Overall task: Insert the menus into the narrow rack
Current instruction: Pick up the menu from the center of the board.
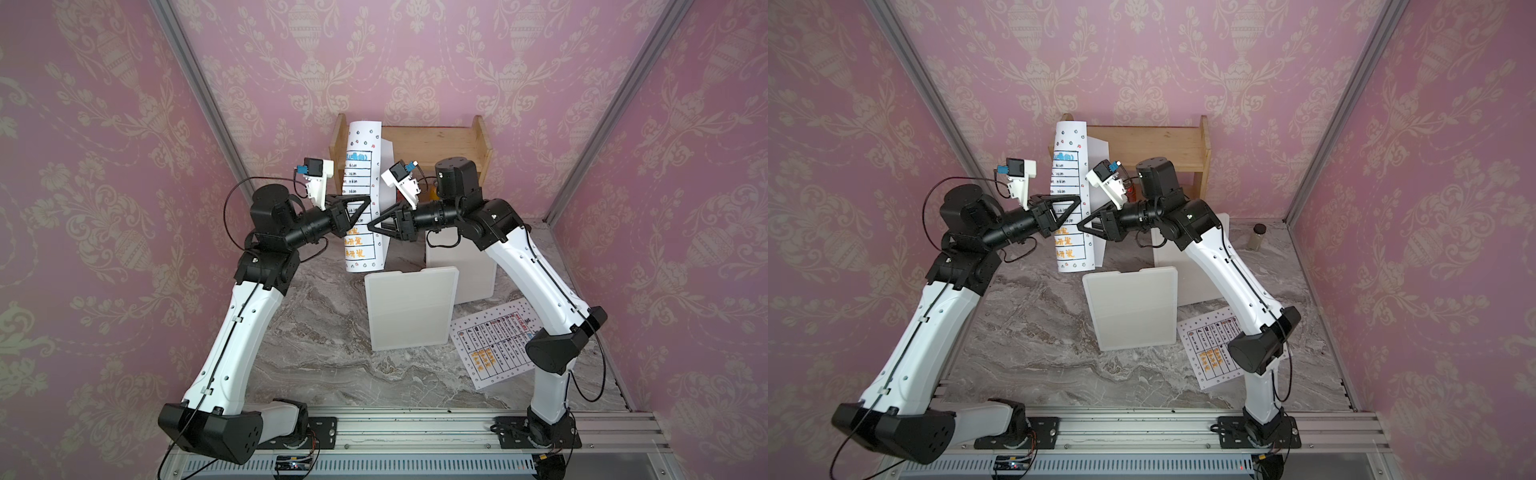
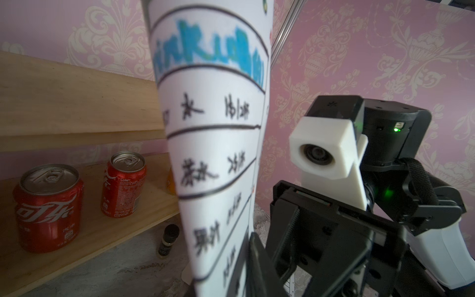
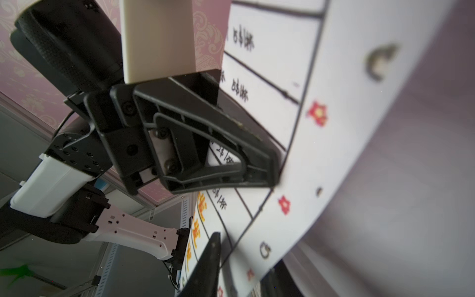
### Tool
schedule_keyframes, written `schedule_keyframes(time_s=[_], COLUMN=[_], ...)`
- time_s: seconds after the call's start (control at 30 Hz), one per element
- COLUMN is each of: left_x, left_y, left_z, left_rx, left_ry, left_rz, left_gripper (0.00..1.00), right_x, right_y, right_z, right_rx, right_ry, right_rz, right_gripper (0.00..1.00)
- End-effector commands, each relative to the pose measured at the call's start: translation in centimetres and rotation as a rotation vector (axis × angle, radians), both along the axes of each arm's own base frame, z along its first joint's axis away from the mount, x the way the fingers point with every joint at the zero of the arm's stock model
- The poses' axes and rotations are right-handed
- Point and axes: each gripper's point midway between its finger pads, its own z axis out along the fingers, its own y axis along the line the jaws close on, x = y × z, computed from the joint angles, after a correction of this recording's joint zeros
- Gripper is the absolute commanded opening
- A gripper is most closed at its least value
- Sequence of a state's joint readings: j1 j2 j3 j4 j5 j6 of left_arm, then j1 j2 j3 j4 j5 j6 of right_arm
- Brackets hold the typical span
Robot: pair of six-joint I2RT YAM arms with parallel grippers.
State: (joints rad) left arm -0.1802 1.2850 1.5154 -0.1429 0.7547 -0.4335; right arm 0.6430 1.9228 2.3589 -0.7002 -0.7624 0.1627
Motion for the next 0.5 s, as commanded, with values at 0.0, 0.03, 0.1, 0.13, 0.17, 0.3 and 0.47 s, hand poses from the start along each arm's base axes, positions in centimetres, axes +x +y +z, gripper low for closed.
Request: schedule_keyframes(time_s=[0.0,0.03,0.1,0.13,0.17,0.3,0.47], left_x=[-1.0,-0.9,-0.7,-0.7,-0.6,-0.6,-0.5], left_y=[0.0,0.0,0.1,0.2,0.3,0.7,2.0], left_z=[0.4,0.2,0.1,0.0,0.0,-0.3,-1.9], left_rx=[0.013,0.016,0.022,0.024,0.027,0.034,0.045], left_ry=[-0.031,-0.029,-0.029,-0.029,-0.031,-0.029,0.006], left_rz=[-0.016,-0.014,-0.005,0.004,0.011,0.041,0.107], left_gripper=[0.24,0.25,0.34,0.45,0.54,0.88,0.99], right_x=[-0.2,-0.2,-0.4,-0.5,-0.5,-0.7,-0.9], right_y=[0.2,0.2,0.2,0.1,0.1,-0.4,-1.1], right_z=[1.0,1.0,1.0,1.0,0.9,1.1,1.4], right_rx=[0.025,0.025,0.023,0.02,0.016,0.008,0.021], right_ry=[-0.017,-0.017,-0.018,-0.021,-0.023,-0.037,-0.05], right_rz=[0.01,0.012,0.015,0.019,0.017,0.006,-0.018], right_gripper=[0.16,0.12,0.03,0.0,0.0,0.0,0.0])
